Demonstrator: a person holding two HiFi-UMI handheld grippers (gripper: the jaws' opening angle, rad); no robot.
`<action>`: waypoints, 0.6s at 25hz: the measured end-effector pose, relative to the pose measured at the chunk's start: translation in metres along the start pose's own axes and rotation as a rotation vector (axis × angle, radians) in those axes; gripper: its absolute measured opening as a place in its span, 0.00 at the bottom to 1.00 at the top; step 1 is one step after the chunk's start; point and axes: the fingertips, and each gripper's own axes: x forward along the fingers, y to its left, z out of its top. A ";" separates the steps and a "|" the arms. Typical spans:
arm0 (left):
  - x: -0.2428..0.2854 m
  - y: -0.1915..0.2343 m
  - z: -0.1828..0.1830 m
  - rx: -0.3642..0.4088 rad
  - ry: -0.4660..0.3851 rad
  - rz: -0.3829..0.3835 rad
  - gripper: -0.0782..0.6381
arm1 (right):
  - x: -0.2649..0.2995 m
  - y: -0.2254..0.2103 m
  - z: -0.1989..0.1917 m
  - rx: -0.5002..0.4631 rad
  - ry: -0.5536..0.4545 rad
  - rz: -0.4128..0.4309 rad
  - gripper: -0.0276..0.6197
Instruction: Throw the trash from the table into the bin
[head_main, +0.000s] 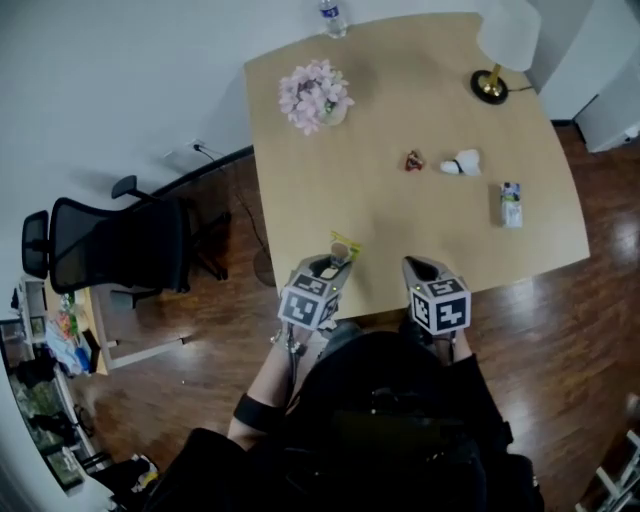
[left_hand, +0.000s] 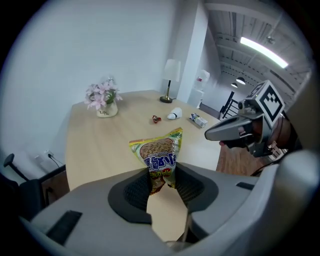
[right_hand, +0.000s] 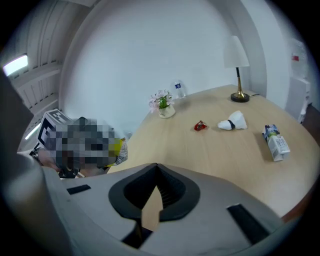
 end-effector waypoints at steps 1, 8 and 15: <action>-0.006 0.004 -0.008 -0.009 -0.003 0.008 0.31 | 0.004 0.008 -0.001 -0.012 0.007 0.008 0.05; -0.049 0.040 -0.063 -0.119 -0.031 0.060 0.31 | 0.034 0.070 -0.008 -0.101 0.071 0.064 0.06; -0.085 0.085 -0.112 -0.235 -0.066 0.128 0.31 | 0.072 0.139 -0.015 -0.215 0.142 0.146 0.06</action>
